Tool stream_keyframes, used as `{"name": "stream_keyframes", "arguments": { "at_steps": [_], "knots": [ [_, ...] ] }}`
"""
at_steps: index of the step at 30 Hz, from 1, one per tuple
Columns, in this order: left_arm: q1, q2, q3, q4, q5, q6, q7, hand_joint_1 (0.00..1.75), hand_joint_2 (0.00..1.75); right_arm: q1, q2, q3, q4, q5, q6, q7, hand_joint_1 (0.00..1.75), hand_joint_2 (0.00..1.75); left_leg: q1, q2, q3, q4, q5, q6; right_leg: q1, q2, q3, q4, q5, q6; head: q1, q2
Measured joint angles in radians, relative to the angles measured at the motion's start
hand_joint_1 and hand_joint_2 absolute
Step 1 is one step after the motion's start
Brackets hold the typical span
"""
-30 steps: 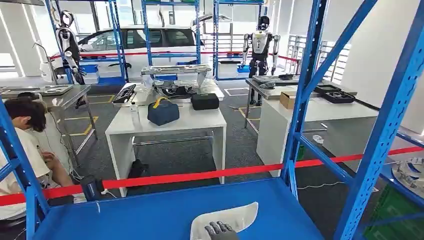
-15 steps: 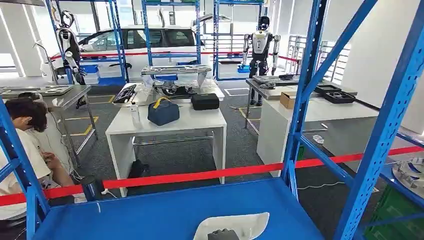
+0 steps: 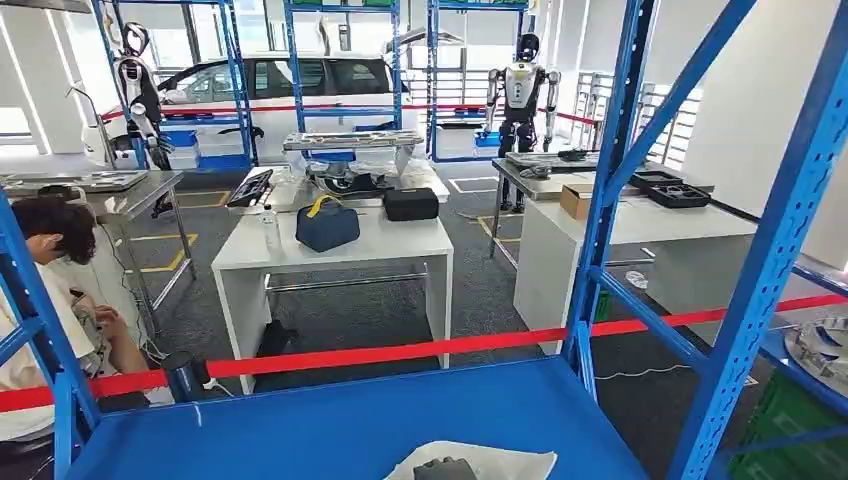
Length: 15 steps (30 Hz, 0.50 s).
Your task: Take the parts from the cabinet and place them on the table.
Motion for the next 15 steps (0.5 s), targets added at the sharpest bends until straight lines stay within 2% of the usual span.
{"name": "stream_keyframes", "arguments": {
  "at_steps": [15],
  "knots": [
    [0.000,0.000,0.000,0.000,0.000,0.000,0.000,0.00,0.00,-0.001,0.000,0.002,0.000,0.000,0.000,0.000,1.75,1.75,0.000,0.000,0.000,0.000,0.000,0.000,0.000,0.000,0.000,0.000,0.000,0.000,0.000,0.000]
  ]
}}
